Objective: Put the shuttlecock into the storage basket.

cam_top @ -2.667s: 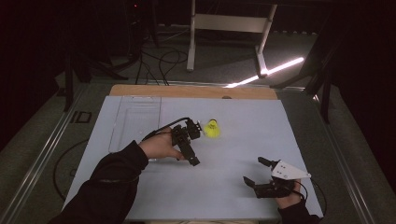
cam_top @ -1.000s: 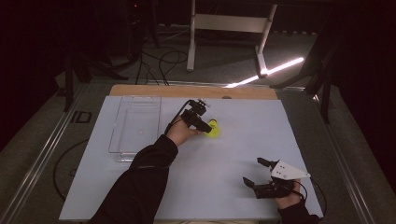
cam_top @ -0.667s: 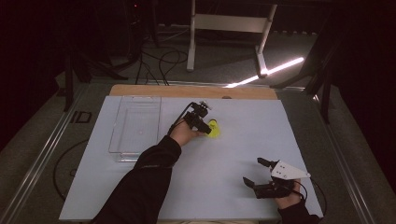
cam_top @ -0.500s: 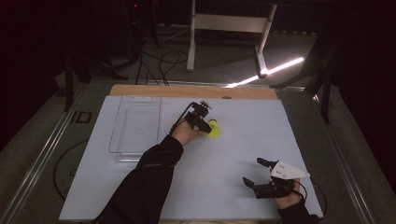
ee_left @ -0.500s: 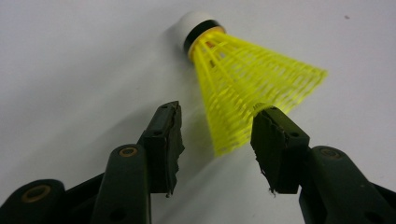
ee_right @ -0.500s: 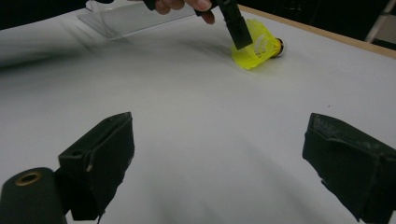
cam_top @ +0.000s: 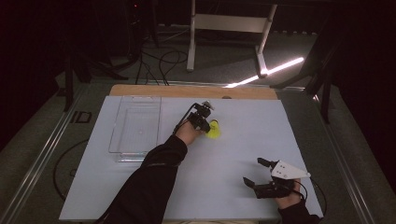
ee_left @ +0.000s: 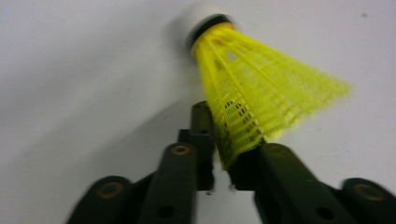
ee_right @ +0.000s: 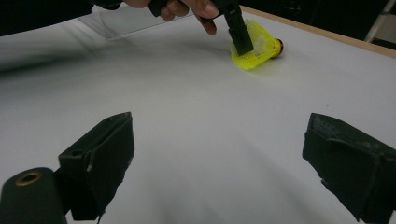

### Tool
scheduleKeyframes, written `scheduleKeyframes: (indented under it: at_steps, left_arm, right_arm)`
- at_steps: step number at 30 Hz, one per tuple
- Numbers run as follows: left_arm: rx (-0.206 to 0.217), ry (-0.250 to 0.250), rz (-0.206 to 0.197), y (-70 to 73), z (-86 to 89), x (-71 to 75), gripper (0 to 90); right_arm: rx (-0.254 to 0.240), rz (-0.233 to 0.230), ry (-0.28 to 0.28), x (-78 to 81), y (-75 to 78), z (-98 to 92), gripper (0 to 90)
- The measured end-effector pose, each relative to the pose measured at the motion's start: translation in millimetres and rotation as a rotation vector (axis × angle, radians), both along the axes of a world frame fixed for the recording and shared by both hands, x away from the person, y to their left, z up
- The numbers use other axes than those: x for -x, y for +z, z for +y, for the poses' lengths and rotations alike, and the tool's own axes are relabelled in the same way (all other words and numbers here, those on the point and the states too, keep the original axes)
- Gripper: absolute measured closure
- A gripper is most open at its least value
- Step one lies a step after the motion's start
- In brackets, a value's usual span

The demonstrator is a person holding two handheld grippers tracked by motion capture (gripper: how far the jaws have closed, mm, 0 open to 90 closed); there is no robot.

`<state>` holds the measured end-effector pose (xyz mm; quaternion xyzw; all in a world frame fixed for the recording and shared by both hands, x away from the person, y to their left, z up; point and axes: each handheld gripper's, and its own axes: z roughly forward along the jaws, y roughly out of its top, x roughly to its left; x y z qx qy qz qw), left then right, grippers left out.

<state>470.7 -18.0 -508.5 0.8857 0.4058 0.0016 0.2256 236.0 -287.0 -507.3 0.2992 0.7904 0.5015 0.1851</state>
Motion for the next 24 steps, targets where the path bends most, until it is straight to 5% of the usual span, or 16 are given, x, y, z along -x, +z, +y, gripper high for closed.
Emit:
scheduleKeyframes:
  at_steps: [14, 24]
  left_arm:
    - [-0.005, -0.027, -0.011, 18.7, -3.0, 6.4, 90.0]
    - [-0.020, -0.090, 0.001, 38.3, 4.3, 16.2, 90.0]
  right_arm:
    - [0.006, -0.001, -0.005, 0.1, 0.2, 0.2, 9.3]
    - [0.007, 0.002, -0.010, 0.0, 0.1, 0.3, 9.3]
